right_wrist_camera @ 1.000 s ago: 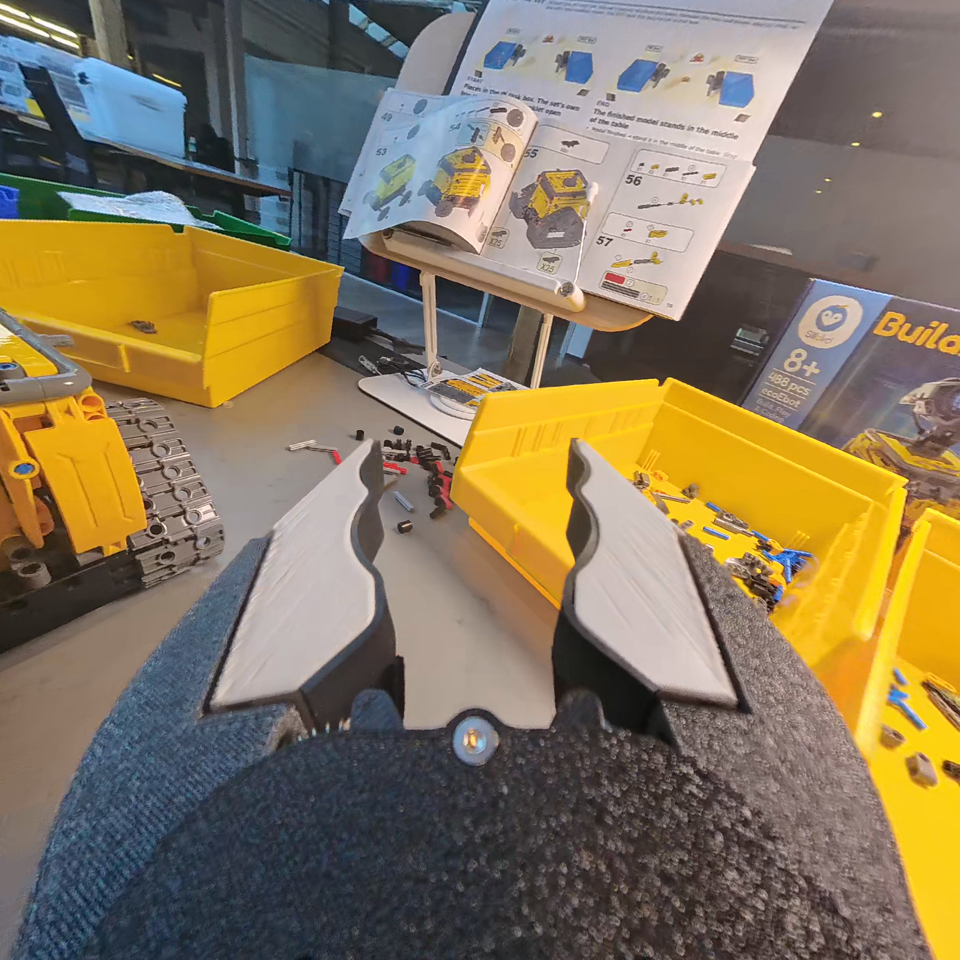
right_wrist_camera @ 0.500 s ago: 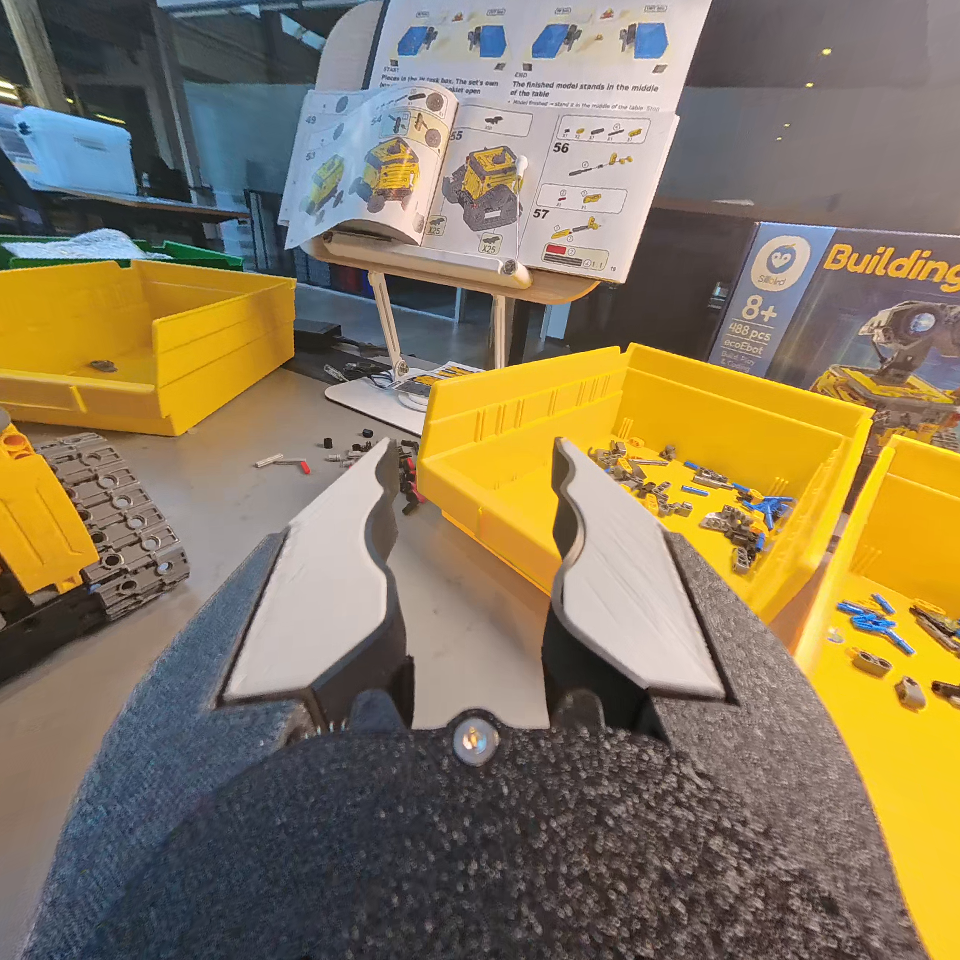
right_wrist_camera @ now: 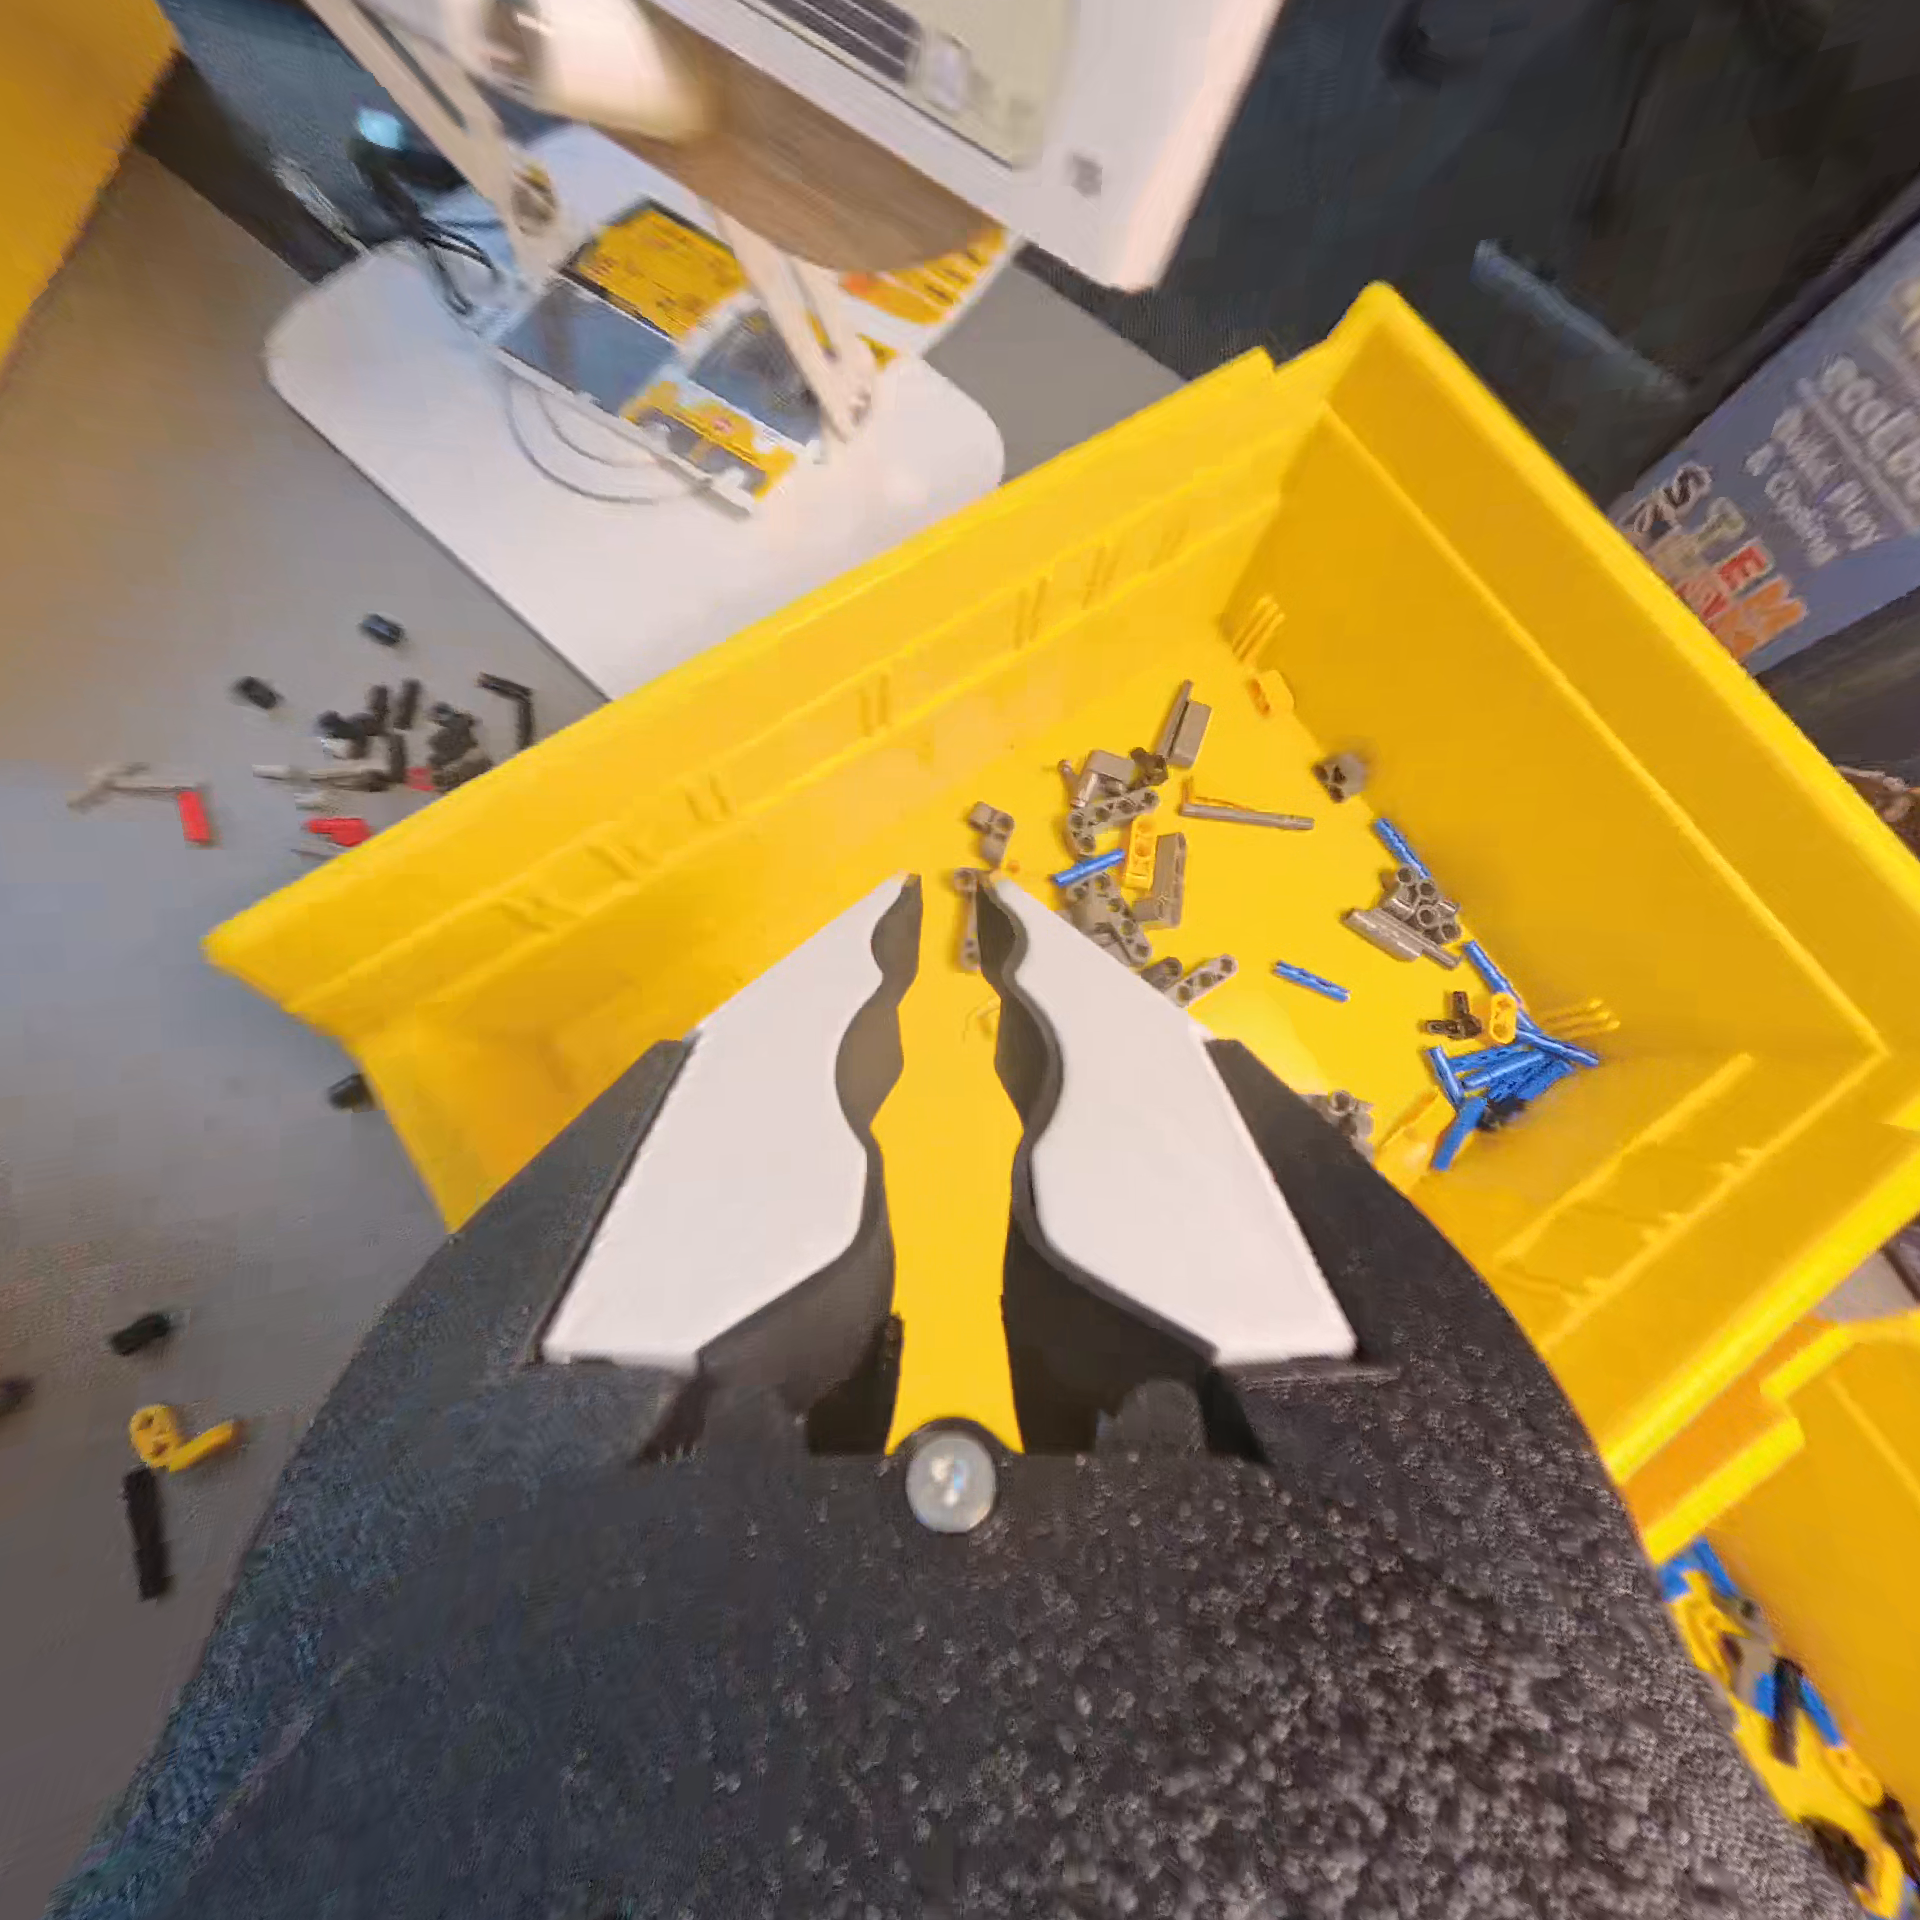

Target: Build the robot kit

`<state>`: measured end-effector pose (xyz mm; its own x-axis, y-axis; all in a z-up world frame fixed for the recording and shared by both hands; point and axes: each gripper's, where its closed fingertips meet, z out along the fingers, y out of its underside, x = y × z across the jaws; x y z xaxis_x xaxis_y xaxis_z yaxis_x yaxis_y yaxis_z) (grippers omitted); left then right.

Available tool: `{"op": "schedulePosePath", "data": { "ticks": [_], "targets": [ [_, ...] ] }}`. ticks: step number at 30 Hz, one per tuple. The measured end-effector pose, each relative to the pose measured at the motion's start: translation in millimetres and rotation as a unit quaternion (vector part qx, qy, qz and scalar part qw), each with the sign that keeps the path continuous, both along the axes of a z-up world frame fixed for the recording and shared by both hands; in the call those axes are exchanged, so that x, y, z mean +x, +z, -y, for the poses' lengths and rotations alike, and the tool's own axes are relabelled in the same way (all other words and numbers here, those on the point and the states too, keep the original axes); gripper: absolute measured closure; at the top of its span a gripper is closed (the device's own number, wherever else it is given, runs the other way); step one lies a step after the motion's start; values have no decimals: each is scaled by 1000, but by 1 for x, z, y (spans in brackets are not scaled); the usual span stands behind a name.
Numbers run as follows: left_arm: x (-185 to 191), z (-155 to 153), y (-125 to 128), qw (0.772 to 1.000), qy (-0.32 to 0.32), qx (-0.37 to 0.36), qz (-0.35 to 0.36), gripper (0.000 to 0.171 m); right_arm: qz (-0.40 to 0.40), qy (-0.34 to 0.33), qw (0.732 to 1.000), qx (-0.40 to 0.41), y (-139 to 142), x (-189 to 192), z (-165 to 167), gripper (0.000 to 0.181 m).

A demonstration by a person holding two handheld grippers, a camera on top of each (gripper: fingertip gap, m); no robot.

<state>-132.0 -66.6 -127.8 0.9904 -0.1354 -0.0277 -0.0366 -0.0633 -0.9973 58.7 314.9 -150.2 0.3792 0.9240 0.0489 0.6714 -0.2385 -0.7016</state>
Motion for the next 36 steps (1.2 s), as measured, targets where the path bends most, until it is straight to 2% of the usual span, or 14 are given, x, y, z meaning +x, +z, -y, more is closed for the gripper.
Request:
{"op": "schedulePosePath", "data": {
  "ticks": [4, 8, 11, 17, 22, 25, 28, 31, 34, 36],
  "targets": [
    [0, 3, 1, 1000, 2, 3, -6, 109, 59, -35, 994, -83, -51, -13, -43, 176],
    [-2, 4, 2, 1000, 1, 6, 3, 109, 105, -71, 988, -91, -86, -7, -68, 177],
    [-2, 3, 1, 1000, 0, 3, 10, 109, 87, -81, 987, -105, -88, -9, -73, 177],
    [0, 1, -3, 1000, -4, -10, 2, 109, 110, -73, 987, -89, -93, -4, -79, 172],
    [-1, 1, -3, 1000, -3, -8, 5, 109, 115, -43, 990, -76, -94, -8, -77, 175],
    [-2, 2, -2, 1000, -3, -7, 12, 109, 107, -31, 993, -47, -74, -7, -76, 180],
    [-2, 3, 0, 1000, -2, -1, 10, 109, 62, 15, 998, -3, -22, -11, -49, 180],
    [2, 3, 0, 1000, -4, -2, -4, 109, 31, 77, 996, 15, 17, -7, 12, 180],
    [8, 3, -3, 1000, -6, -7, -28, 110, 43, 154, 987, 14, 18, 10, 98, 180],
    [11, 3, -3, 999, -7, -7, -43, 110, 68, 191, 979, -11, -5, 29, 155, 180]
  ]
}}
